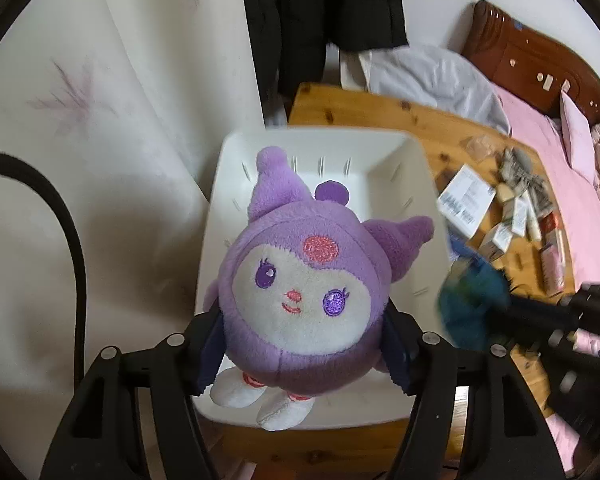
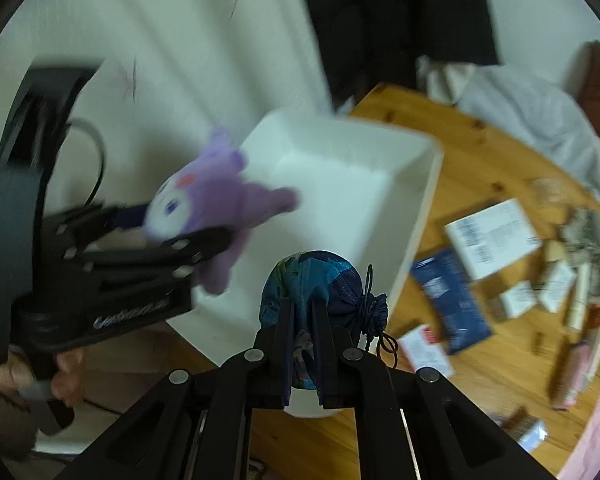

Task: Organize objects
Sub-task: 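Carry the plush and pouch into the white tray and open both grippers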

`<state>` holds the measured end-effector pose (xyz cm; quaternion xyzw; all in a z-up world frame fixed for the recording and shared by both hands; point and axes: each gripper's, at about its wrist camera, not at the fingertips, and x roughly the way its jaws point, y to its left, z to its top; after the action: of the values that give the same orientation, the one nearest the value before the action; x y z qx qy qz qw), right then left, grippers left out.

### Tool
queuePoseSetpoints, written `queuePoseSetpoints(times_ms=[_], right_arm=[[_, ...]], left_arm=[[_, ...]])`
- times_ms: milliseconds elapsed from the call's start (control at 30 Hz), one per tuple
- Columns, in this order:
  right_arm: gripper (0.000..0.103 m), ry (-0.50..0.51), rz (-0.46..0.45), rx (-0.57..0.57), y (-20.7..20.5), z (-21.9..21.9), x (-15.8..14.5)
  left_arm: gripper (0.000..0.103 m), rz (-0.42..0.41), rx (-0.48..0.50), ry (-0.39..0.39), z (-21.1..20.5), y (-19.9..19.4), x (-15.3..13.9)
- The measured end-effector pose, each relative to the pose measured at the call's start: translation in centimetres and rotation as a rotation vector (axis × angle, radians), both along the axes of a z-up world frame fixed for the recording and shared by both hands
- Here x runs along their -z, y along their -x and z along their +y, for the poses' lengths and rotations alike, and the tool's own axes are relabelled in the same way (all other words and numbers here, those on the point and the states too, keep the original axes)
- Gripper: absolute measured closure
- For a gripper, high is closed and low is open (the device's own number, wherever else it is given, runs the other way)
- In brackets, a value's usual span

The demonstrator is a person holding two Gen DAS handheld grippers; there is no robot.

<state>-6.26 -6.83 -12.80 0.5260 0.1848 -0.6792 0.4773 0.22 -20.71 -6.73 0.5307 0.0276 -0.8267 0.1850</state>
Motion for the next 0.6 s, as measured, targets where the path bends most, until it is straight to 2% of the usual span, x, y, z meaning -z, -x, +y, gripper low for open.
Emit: queuePoseSetpoints(times_ms=[167,367,433,533,600], right_arm=[[0.094,-0.111,-0.016,-0.078,-2.2,-1.8,5.0],[0.093,-0.272,-0.055,-0.057,-3.1,-1.1,9.1],[0.091,-0.327,-0.072,-0.037,-3.2,-0.5,10.2],[0.085,-0.329,-0.100,-0.023,-3.4,0.4,10.3],[0.084,-0.339,-0.098,-0.018,-3.6,0.8,10.4]], left_arm=[[0.031,-0.046,0.043,-0.015,-1.6,0.9,3.6],[0.026,-0.074,0.101,-0.006,-1.8,1.8,7.4],[0.024,-0.080,0.129,-0.011,-1.5,2.0,8.4],[0.022,-0.098,0.161,-0.033,-1.3,2.0,9.7],[0.022,-0.124,0.162,-0.062,-1.4,2.1,10.4]])
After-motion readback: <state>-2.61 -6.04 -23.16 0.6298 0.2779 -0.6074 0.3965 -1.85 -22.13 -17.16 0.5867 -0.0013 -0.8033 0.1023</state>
